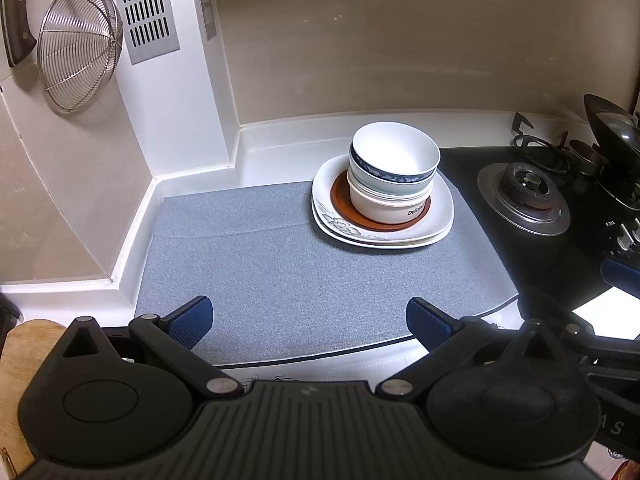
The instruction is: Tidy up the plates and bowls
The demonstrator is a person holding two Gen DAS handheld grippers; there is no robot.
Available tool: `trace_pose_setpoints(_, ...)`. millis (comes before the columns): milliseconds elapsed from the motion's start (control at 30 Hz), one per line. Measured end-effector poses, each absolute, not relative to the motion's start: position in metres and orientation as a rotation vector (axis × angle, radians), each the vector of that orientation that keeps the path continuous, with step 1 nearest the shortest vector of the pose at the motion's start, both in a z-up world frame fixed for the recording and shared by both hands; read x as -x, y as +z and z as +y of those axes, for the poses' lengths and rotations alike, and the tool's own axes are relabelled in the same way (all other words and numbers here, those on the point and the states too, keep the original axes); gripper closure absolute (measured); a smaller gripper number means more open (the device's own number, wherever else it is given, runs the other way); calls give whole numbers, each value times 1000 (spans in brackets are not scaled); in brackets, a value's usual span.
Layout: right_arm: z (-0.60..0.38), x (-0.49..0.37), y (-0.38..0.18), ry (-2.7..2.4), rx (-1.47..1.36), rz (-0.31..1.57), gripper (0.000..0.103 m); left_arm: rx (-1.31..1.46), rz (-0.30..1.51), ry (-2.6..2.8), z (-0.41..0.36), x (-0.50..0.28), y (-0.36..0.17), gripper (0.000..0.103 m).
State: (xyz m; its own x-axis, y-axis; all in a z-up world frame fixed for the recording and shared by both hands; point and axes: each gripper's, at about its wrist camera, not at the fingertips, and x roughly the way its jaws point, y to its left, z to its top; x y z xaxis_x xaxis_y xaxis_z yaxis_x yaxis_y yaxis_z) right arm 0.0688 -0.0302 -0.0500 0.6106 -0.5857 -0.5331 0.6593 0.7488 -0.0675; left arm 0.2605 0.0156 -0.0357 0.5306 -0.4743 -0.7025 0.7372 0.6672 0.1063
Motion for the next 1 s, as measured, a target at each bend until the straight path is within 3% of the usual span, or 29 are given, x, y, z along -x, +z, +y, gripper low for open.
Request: trace_pose_setpoints(1000, -29, -67, -50, -723, -143, 562, 16, -428, 685, -753, 16, -262, -35, 0)
